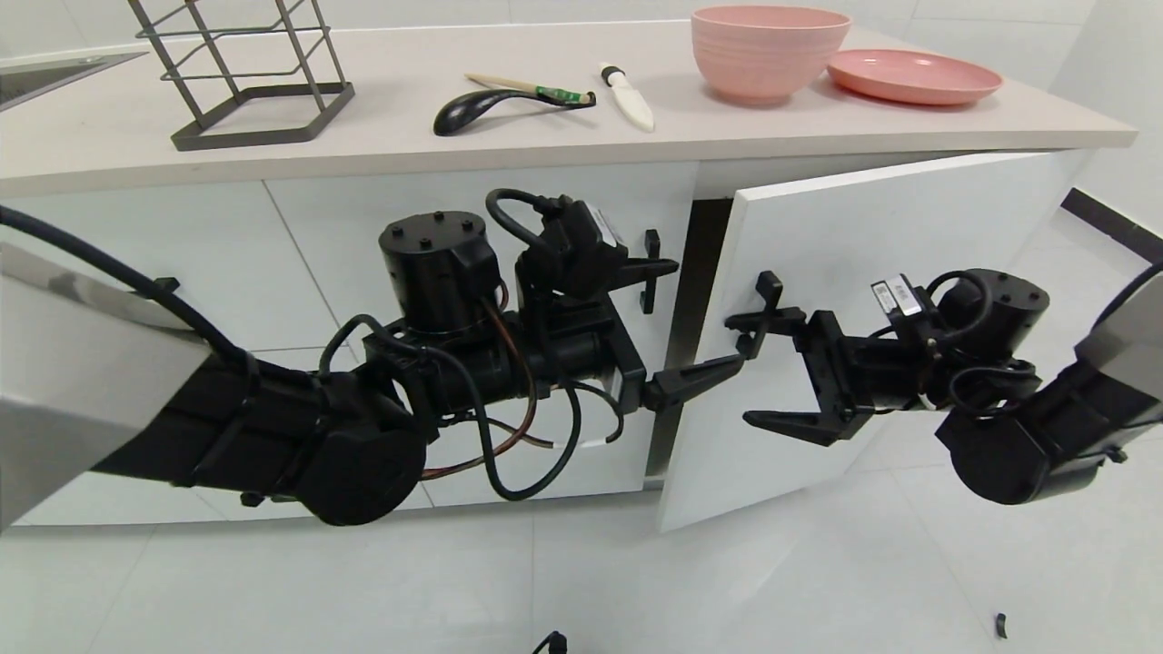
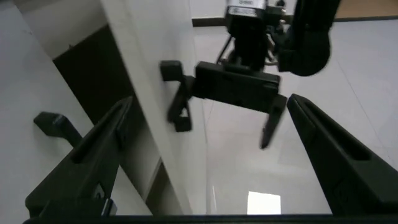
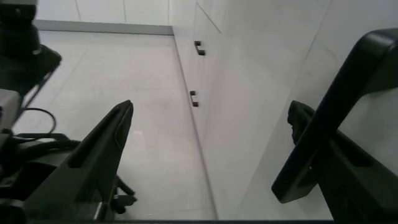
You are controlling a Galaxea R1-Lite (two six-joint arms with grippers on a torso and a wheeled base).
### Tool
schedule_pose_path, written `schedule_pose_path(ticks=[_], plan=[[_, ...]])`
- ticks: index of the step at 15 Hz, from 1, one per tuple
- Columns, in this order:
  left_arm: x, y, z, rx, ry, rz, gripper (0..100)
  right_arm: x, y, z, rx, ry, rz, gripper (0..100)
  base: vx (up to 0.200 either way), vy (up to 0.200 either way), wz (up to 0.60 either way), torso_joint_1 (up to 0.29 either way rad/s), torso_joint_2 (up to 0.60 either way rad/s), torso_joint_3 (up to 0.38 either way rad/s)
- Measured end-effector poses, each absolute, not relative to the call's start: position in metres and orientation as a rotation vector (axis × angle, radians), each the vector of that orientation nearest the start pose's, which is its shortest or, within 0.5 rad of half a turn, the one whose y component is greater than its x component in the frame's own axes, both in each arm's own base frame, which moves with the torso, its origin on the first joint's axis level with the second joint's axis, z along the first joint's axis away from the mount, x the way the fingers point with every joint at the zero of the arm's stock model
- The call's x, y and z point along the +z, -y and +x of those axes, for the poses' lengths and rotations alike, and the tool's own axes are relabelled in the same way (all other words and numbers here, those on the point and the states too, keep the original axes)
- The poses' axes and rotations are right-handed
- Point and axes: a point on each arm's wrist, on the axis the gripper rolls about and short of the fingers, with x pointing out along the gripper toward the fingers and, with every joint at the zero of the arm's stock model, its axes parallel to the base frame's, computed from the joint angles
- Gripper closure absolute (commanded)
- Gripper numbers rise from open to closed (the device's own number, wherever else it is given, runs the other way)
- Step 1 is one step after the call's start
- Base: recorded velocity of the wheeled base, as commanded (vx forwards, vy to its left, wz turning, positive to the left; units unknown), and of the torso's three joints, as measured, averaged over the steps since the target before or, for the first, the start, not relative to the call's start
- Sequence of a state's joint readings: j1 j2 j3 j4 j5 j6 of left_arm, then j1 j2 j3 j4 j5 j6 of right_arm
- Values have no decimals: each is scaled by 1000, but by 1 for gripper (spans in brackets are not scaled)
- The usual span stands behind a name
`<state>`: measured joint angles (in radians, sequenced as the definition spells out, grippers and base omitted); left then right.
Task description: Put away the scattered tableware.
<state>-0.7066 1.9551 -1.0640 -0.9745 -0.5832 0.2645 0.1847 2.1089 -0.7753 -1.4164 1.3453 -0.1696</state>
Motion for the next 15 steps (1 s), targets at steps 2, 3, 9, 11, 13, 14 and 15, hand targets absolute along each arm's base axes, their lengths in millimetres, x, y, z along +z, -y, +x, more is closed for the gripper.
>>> schedule_pose_path(ticks=[2,3,9,11,13,14,15], plan=[[203,266,290,-1263,285,197,0,116,-83,328,1539,191,-175,0,0,0,0,0,0,0],[206,274,296,-1261,306,189,0,118,-81,323,1541,186,-172,0,0,0,0,0,0,0],[197,330,311,-1322,396,150,0,121,-80,314,1543,189,-174,0,0,0,0,0,0,0],[191,341,310,-1336,396,146,0,122,-80,313,1544,193,-177,0,0,0,0,0,0,0],[186,346,311,-1341,394,145,0,123,-77,314,1537,198,-183,0,0,0,0,0,0,0],[187,346,310,-1343,397,144,0,123,-72,316,1527,201,-188,0,0,0,0,0,0,0],[188,346,310,-1342,400,143,0,122,-67,318,1512,202,-191,0,0,0,0,0,0,0]])
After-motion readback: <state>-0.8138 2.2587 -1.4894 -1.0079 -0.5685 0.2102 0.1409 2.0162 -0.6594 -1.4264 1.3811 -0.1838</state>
